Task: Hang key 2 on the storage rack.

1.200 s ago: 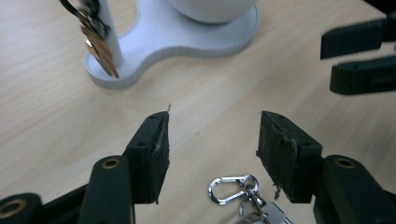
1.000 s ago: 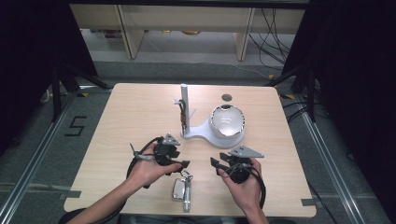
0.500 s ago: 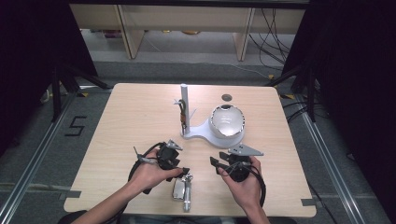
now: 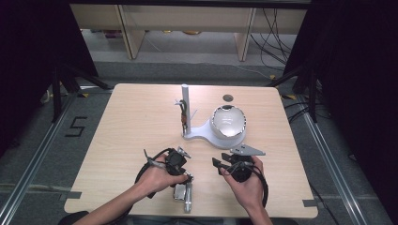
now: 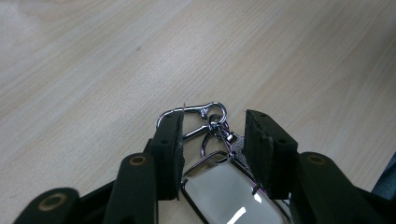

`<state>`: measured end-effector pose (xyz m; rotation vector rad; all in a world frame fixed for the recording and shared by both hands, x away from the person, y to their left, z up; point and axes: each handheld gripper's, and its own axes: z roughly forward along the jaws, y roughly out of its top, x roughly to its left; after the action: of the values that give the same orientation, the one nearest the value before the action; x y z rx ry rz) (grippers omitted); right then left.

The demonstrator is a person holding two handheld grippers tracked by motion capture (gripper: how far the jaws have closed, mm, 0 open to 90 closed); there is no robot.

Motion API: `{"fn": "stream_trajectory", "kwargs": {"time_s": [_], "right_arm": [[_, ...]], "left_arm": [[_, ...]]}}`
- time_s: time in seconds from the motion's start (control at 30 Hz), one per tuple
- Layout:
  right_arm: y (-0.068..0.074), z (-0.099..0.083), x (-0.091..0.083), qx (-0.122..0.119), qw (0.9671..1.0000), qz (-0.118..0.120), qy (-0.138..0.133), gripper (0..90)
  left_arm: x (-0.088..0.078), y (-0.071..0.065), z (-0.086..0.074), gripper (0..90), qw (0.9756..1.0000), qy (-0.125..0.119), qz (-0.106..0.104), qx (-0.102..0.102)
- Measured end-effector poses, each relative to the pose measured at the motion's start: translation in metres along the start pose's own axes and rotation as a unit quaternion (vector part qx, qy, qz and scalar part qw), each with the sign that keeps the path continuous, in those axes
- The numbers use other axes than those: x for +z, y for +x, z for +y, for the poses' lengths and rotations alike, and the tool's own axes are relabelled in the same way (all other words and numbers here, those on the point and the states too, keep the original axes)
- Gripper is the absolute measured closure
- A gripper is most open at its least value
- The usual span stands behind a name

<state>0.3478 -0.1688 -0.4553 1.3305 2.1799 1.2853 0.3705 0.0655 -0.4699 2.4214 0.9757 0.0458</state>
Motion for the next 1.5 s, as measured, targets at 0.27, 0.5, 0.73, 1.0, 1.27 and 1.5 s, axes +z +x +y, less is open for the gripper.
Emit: {"fn": "stream_trajectory", "kwargs": {"time_s": [0.27,0.5,0.73,1.0,1.27,1.5], "right_arm": [[-0.001,0.0,0.0,0.0,1.0,0.002,0.003,54.5],[-0.002,0.001,-0.001,0.0,1.0,0.004,0.001,54.5],[-0.002,0.0,0.0,0.004,0.9999,0.009,0.002,54.4],[0.0,0.0,-0.001,0.013,0.9999,0.01,0.006,54.1],[-0.001,0.001,0.0,-0.004,1.0,0.003,0.008,53.9],[0.0,0.0,-0.001,0.006,0.9999,0.002,0.011,53.8]], "left_arm": [[0.009,-0.003,0.004,60.3,1.0,0.007,0.002,0.007],[0.015,-0.008,0.004,65.6,0.9992,0.016,0.01,0.036],[0.014,-0.003,0.002,74.2,0.9952,0.043,0.019,0.086],[0.012,0.0,-0.002,79.5,0.992,0.059,0.015,0.111],[0.01,0.003,-0.004,78.3,0.99,0.065,0.015,0.124],[0.011,0.006,-0.005,72.5,0.9886,0.078,0.01,0.129]]}}
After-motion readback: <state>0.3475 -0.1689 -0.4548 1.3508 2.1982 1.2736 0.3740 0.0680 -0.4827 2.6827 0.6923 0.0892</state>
